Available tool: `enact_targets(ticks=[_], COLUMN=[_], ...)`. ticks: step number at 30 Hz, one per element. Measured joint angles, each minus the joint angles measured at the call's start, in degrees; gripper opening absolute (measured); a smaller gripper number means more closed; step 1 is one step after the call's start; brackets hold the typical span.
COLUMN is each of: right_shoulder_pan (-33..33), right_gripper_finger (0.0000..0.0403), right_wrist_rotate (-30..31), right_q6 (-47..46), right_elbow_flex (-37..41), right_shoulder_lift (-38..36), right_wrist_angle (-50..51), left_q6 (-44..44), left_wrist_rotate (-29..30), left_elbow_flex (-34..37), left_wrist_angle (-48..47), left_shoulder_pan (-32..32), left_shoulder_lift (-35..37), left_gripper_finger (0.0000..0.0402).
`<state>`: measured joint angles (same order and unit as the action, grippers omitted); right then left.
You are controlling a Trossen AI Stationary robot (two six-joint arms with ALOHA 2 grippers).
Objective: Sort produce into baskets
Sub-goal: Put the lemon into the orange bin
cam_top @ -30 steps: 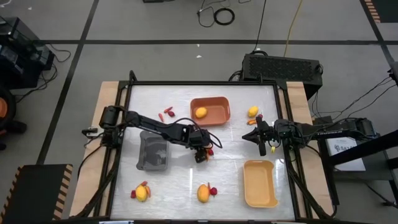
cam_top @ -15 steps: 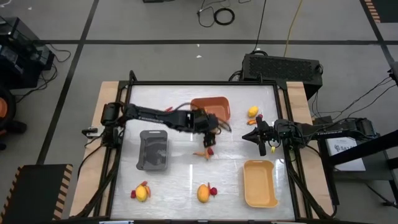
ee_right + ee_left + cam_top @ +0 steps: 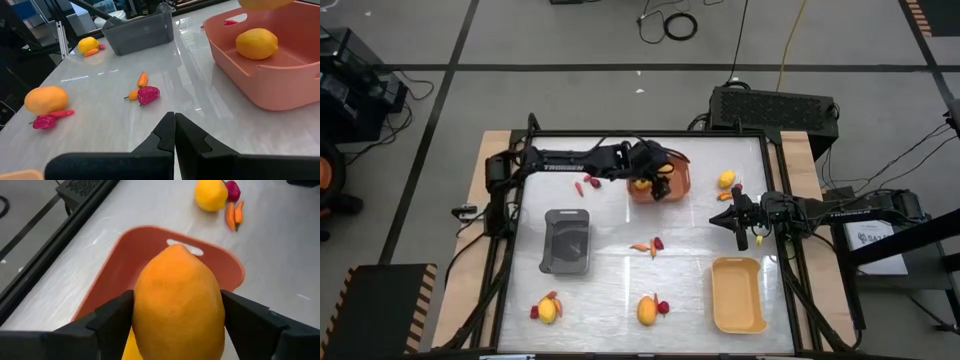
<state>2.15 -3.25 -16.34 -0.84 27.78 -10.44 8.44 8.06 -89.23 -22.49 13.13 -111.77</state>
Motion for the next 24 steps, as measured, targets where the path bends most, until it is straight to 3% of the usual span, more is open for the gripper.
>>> enact_targets(ticks=[14,24], right_shoulder_pan=[0.0,0.0], right_gripper_finger=[0.0000,0.0000], right_wrist_rotate=[0.0,0.0], right_q6=[1.0,0.5], right_elbow_flex=[0.0,0.0], right_shoulder_lift=[0.0,0.0], right_wrist_angle=[0.0,0.1], left_q6=[-0.3,-1.8], left_wrist_rotate=[-0.1,-0.2], left_elbow_flex=[0.0,0.1], left_wrist_angle=[0.2,-5.0], left_shoulder_pan=[0.0,-1.0], left_shoulder_lift=[0.0,3.8], left_gripper_finger=[0.0334,0.0336])
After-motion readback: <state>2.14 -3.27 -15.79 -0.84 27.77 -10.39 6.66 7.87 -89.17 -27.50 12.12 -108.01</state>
